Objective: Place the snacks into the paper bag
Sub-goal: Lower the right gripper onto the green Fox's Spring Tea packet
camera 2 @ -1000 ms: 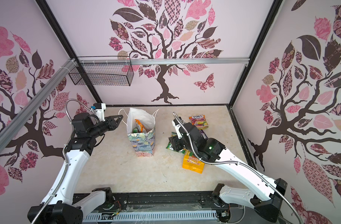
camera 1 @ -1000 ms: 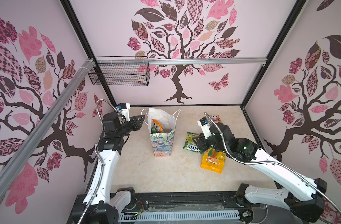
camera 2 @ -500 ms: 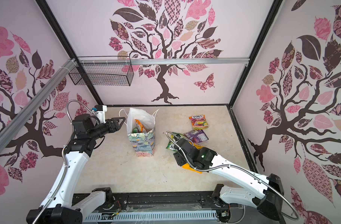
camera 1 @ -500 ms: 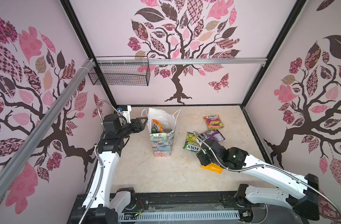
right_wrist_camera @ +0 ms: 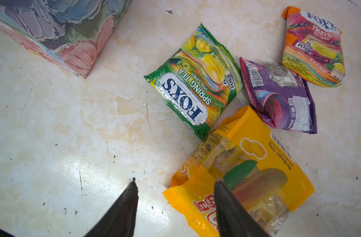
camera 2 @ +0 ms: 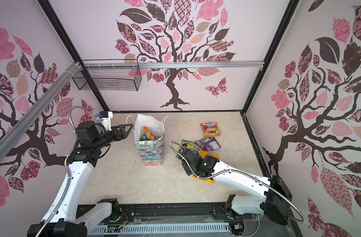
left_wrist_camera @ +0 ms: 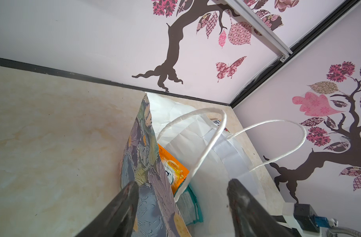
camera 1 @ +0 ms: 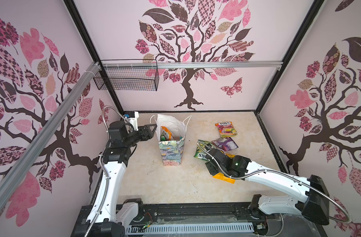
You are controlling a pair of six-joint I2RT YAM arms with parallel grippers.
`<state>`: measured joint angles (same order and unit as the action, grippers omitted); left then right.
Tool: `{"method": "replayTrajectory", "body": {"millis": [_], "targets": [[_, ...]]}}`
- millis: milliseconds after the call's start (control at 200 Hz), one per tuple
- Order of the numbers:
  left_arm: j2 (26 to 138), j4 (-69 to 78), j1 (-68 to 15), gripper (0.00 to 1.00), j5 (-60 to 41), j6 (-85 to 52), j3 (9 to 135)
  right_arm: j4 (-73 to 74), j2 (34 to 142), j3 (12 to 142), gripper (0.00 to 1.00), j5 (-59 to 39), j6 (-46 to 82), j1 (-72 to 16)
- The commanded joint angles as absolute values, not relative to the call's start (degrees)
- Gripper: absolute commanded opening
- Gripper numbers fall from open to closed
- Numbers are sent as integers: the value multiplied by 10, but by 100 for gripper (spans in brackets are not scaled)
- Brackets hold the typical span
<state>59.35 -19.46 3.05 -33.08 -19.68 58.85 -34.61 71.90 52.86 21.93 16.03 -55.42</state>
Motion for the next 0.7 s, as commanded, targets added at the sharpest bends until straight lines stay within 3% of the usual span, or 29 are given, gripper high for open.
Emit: {"method": "replayTrajectory", "body": {"millis": [0, 695], "targets": [[589, -187, 30, 72, -332, -198, 570, -326, 749, 527, 62, 238, 149, -556], [586, -192, 30, 73, -322, -191, 570, -268, 954, 562, 70, 244, 71, -511]]}}
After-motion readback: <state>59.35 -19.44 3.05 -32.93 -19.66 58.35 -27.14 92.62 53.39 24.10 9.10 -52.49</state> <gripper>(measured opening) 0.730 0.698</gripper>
